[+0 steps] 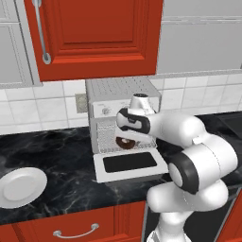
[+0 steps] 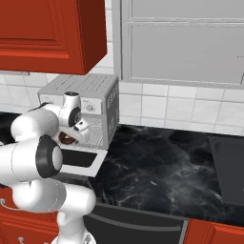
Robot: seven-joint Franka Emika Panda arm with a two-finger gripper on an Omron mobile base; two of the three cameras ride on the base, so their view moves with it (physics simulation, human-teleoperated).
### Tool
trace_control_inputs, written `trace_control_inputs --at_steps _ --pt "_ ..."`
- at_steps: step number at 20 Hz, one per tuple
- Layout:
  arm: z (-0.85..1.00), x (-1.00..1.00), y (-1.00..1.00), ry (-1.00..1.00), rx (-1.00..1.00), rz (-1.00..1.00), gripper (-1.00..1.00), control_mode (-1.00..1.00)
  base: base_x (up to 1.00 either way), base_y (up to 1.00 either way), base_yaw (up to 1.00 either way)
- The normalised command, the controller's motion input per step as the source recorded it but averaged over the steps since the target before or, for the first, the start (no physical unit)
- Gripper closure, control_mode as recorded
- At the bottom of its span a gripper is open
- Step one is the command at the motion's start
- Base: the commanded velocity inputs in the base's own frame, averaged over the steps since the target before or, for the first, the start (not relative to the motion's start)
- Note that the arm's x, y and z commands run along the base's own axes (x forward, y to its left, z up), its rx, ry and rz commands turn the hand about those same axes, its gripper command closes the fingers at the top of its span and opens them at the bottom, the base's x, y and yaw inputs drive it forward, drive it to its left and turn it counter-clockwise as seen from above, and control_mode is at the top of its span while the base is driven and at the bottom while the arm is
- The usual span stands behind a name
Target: Pick up the bagel from the plate, place it on the toaster oven rack, close the door, and set the timer.
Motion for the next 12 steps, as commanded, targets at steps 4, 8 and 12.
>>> trace_control_inputs --at_steps 4,8,12 --pt "0.00 0.00 0.00 -0.01 0.00 -0.36 -1.00 -1.00 0.00 0.00 0.00" --pt "0.28 -0.02 -0.03 -0.06 0.00 -0.25 -1.00 -1.00 0.00 0.00 0.00" --pt "0.33 -0.08 -0.04 -0.04 0.00 -0.22 -1.00 -1.00 0.00 0.00 0.00"
